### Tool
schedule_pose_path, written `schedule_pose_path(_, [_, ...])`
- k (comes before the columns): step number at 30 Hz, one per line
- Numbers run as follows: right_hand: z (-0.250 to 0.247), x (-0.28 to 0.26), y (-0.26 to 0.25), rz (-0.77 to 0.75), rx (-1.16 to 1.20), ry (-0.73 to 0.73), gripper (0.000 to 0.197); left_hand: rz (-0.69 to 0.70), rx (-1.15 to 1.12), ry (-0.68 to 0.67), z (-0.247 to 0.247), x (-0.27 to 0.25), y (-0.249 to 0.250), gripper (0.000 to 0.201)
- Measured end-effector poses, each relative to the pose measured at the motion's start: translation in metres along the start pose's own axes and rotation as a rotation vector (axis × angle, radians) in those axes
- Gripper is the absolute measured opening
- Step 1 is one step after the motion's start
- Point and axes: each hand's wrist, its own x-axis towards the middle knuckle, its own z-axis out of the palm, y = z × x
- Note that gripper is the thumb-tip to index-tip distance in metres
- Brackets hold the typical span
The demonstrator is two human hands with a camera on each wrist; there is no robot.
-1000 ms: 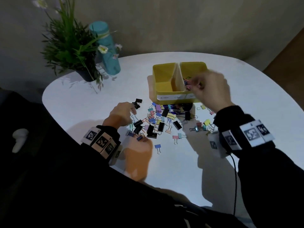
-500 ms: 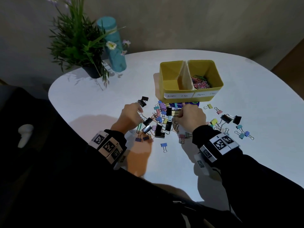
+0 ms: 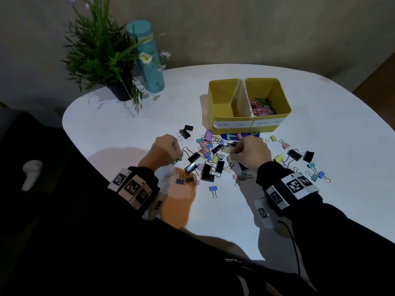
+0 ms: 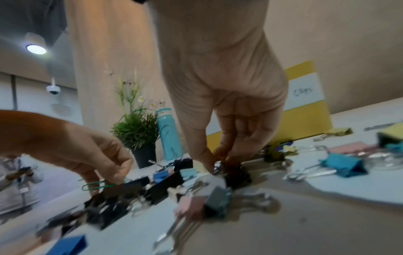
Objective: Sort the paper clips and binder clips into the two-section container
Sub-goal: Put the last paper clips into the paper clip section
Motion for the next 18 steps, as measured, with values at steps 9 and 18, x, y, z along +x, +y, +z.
schedule_pose_path(9, [-0.031, -0.004, 0.032, 0.000, 0.012, 0.148, 0.006, 0.053, -0.246, 0.098, -0.013, -0.009, -0.012, 0.017])
schedule_pose_path(18, [-0.001, -0.010, 0.002, -0.042, -0.294, 0.194, 0.036, 0.050, -0.119, 0.000, -0.017, -0.019, -0.013, 0.032])
